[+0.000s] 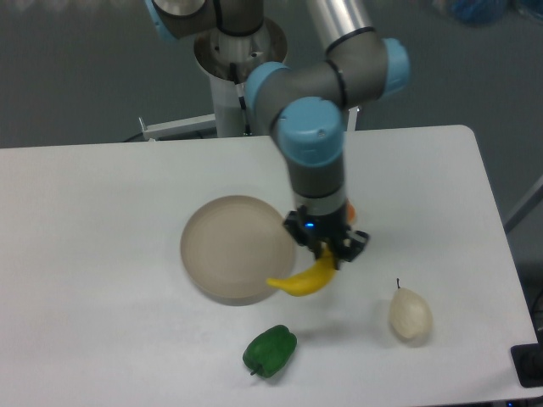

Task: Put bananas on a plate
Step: 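Lower the banana onto the plate with the gripper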

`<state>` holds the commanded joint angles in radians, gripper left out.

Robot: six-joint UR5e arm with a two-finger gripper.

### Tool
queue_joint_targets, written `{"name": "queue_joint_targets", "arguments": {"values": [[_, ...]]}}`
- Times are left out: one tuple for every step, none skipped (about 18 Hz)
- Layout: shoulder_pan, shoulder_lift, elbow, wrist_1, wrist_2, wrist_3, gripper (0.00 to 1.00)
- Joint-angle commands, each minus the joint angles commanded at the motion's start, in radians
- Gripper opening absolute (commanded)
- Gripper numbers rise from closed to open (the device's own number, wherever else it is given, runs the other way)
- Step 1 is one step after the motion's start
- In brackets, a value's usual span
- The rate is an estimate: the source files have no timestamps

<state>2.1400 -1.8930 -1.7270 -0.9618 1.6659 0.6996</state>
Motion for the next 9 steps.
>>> {"name": "queue_joint_targets", "arguments": {"values": [[-0.006, 0.006, -0.029, 0.000, 0.000, 0.004, 0.28], [-0.009, 0.011, -0.048, 0.001, -0.003, 0.012, 0.28], [-0.015, 0.011, -0.054, -0.002, -0.003, 0.012, 0.28], [-0.031, 0.011, -0.055, 0.000, -0.003, 0.012, 0.28], [-0.043, 0.008, -0.056, -0.002, -0.002, 0.014, 0.28], [-0.051, 0.005, -0.059, -0.002, -0.003, 0.015, 0.28], [-0.060, 0.003, -0.060, -0.002, -0.002, 0.017, 0.28], [-0.072, -0.001, -0.060, -0.002, 0.000, 0.017, 0.28], [-0.078, -0.009, -0.065, 0.000, 0.002, 0.014, 0.28]]}}
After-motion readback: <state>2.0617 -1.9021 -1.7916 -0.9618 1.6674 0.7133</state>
